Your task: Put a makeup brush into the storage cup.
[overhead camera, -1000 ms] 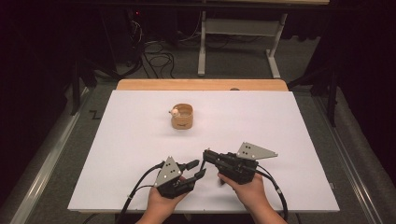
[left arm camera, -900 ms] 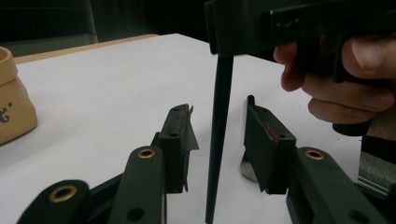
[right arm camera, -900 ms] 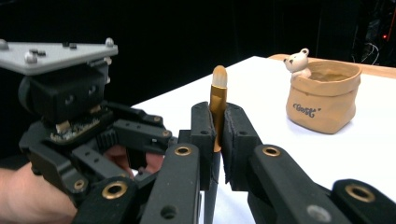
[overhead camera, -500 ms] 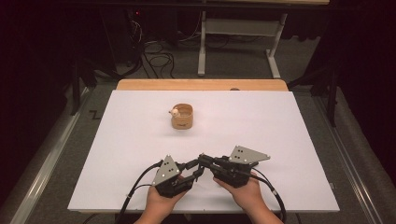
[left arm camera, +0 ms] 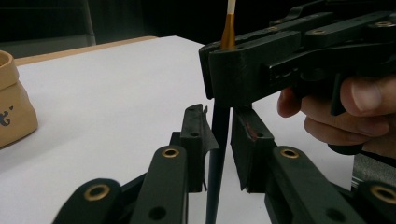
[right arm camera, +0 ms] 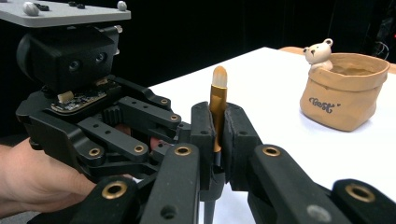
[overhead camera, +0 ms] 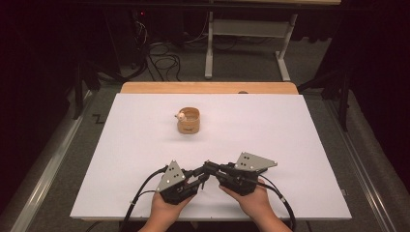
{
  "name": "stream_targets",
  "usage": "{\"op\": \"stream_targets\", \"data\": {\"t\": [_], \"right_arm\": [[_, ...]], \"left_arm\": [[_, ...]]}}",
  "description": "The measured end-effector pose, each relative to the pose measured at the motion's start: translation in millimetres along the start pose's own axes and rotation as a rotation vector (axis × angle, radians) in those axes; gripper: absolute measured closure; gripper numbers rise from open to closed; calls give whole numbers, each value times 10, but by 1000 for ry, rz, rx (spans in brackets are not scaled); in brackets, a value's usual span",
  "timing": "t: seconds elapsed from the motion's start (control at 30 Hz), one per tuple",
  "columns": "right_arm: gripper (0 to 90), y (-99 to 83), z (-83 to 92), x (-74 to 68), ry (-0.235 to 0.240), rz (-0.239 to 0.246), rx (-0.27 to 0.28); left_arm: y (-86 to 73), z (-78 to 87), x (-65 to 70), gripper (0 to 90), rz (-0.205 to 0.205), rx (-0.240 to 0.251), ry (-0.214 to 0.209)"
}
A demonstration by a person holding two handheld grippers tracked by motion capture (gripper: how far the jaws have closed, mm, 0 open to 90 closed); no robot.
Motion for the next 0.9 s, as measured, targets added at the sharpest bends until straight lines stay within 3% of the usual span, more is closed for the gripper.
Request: {"op": "stream_targets", "data": {"t": [0.3, 0.9], "right_arm": [[853, 1, 1, -6, 2, -5, 1], [844, 13, 1, -9, 7, -9, 11]], "left_arm": [[-1, 4, 6, 819, -2, 1, -4], [8, 9, 12, 831, -16, 9, 1]]}}
Point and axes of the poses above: each handheld gripper's, and its own axes: z roughly backward along the jaws, y roughly out of its top, x roughly to its right, the point moved 10 cm from there along -z, roughly forward along the jaws, and after that the axes turned 8 degrees about -y, right-handed, at the moved point
